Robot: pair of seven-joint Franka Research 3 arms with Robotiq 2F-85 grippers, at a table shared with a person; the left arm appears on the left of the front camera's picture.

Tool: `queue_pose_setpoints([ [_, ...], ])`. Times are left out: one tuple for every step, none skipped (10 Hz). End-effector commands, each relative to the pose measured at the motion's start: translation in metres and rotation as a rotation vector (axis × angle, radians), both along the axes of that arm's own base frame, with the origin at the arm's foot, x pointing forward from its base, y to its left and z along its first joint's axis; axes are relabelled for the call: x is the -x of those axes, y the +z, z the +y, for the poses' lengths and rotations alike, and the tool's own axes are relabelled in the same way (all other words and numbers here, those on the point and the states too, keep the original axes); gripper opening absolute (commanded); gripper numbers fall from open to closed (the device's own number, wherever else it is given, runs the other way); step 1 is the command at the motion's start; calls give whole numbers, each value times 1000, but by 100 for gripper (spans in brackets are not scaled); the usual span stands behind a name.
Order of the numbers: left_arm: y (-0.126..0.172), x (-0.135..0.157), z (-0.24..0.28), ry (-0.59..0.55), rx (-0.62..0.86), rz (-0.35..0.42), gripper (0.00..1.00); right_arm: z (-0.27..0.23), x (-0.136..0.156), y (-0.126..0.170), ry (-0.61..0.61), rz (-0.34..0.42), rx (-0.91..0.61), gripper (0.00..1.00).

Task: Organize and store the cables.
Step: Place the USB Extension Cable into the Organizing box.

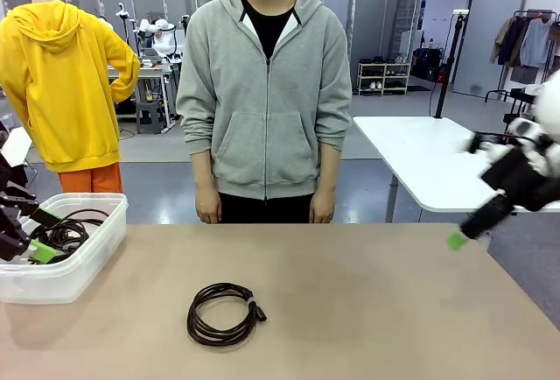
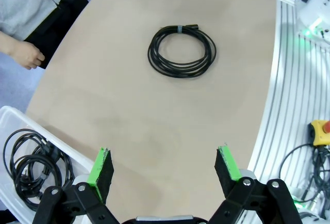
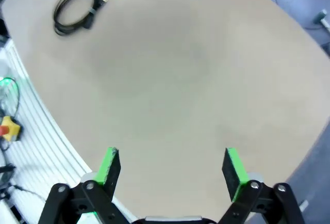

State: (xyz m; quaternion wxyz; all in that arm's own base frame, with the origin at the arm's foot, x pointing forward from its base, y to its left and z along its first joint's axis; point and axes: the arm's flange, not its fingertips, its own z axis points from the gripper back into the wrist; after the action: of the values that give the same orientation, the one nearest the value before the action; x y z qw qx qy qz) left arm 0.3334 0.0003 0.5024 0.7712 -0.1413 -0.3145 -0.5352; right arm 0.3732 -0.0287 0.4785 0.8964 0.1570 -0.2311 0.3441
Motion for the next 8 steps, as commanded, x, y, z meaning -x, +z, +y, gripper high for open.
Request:
queue_pose_setpoints([
  [1,0,-1,7,5,5,100,-32,18,-22,9,-154,-52,100],
  [1,0,-1,7,5,5,100,-42,26,-29,-16,-193,-70,100],
  [1,0,-1,7,5,5,100,-48,31,-36,-28,-192,-77,100],
  [1,0,-1,7,5,5,100,-51,30,-41,-34,-218,-90,100],
  [1,0,-1,7,5,5,100,-49,29,-44,-42,-277,-124,100],
  [1,0,-1,7,5,5,100,-69,13,-11,-50,-175,-60,100],
  [1,0,-1,7,5,5,100,-69,13,-11,-50,-175,-60,100],
  [1,0,-1,7,5,5,100,-69,13,-11,-50,-175,-60,100],
])
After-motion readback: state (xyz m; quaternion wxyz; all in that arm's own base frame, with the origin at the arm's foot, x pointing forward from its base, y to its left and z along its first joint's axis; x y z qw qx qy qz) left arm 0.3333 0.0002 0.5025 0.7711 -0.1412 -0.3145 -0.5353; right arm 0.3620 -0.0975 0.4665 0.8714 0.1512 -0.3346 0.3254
